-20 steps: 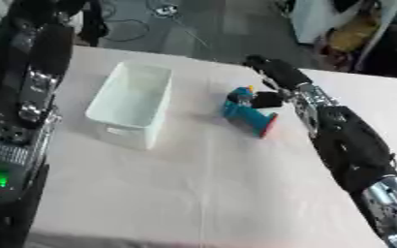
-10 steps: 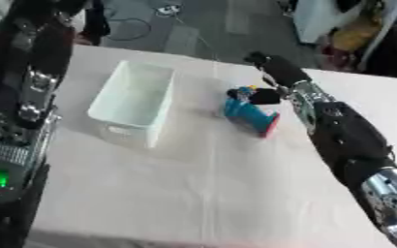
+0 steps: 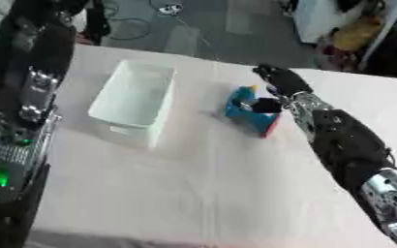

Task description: Pick up objects on the table and place them in the box.

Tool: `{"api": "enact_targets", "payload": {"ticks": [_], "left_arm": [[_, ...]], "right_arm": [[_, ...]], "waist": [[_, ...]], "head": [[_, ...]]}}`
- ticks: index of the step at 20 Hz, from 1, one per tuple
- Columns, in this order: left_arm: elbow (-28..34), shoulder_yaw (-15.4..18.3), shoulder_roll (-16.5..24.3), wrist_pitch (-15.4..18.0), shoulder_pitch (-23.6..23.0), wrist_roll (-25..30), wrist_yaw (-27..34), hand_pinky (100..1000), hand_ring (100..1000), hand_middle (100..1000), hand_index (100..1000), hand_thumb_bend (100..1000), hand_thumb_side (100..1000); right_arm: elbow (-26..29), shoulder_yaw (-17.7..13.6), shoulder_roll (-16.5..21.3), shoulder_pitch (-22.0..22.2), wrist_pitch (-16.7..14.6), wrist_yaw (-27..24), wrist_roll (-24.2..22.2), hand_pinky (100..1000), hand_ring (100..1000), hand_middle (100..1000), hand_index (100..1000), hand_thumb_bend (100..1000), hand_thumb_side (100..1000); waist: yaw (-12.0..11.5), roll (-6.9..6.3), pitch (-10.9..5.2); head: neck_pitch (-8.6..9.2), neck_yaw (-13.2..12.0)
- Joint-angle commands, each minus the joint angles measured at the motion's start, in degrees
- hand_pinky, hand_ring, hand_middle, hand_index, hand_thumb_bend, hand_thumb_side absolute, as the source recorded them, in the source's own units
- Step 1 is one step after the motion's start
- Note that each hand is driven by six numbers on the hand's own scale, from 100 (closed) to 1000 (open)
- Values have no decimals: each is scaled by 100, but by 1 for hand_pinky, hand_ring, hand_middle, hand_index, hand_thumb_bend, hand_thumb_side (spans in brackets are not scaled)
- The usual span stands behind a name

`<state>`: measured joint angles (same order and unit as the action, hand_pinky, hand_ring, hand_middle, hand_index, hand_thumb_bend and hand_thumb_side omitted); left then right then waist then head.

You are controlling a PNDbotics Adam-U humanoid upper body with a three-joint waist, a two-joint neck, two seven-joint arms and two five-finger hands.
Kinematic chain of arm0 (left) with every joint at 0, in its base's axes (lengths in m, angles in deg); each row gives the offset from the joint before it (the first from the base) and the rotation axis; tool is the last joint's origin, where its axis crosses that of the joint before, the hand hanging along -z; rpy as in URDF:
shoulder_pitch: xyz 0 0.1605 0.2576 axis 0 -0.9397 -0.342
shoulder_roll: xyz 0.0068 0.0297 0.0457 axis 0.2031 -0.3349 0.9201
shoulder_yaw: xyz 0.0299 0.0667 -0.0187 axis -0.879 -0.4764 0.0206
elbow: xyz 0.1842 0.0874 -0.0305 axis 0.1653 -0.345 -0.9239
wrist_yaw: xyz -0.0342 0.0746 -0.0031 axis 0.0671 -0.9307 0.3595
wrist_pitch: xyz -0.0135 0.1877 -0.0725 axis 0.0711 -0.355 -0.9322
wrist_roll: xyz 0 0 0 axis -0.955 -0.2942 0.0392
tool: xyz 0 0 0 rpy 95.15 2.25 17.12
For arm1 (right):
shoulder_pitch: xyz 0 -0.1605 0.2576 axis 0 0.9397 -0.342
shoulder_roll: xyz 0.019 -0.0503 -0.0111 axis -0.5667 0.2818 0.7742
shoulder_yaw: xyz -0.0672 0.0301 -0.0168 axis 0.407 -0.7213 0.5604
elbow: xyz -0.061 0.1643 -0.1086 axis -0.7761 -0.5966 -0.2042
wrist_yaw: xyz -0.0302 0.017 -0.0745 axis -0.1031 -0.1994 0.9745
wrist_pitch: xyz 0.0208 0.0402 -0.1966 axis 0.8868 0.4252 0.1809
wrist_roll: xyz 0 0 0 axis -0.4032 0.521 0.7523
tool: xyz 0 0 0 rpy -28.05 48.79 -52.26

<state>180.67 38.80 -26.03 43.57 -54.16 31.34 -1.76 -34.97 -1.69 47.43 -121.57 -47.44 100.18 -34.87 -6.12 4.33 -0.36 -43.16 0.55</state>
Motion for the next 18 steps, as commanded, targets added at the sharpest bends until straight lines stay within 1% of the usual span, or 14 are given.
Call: {"api": "enact_targets", "payload": {"ticks": [1, 3, 4, 5, 7, 13, 18], "left_arm": [[81, 6, 25, 3, 102, 18, 46, 809, 695, 862, 872, 371, 1000], [81, 6, 24, 5, 102, 20, 48, 809, 695, 862, 872, 371, 1000], [80, 6, 25, 5, 102, 21, 48, 809, 695, 862, 872, 371, 1000], [80, 6, 25, 5, 103, 22, 49, 809, 695, 862, 872, 371, 1000], [81, 5, 26, 6, 102, 24, 51, 809, 694, 862, 872, 371, 1000], [79, -1, 27, 8, 106, 34, 57, 809, 695, 862, 872, 370, 1000], [78, -3, 21, 9, 110, 40, 63, 809, 695, 862, 872, 371, 1000]], "right_arm": [[-89, 49, 168, -231, 168, -81, 71, 928, 935, 992, 1000, 665, 1000], [-167, 80, 174, -247, 240, -129, 129, 929, 938, 993, 1000, 661, 1000], [-210, 95, 182, -253, 281, -150, 160, 932, 943, 994, 1000, 652, 1000], [-254, 111, 189, -261, 316, -170, 189, 942, 962, 996, 1000, 621, 1000], [-377, 153, 215, -283, 405, -213, 232, 944, 967, 997, 1000, 616, 1000], [-649, 315, 210, -355, 538, -337, 296, 952, 995, 1000, 1000, 629, 1000], [-855, 437, 163, -400, 601, -401, 195, 966, 1000, 1000, 1000, 662, 1000]], "waist": [[4, -32, -58], [3, -32, -58], [3, -32, -58], [2, -31, -58], [1, -28, -58], [-2, -29, -56], [-14, -24, -57]], "head": [[19, 59], [17, 68], [15, 71], [15, 72], [14, 72], [16, 88], [6, 100]]}}
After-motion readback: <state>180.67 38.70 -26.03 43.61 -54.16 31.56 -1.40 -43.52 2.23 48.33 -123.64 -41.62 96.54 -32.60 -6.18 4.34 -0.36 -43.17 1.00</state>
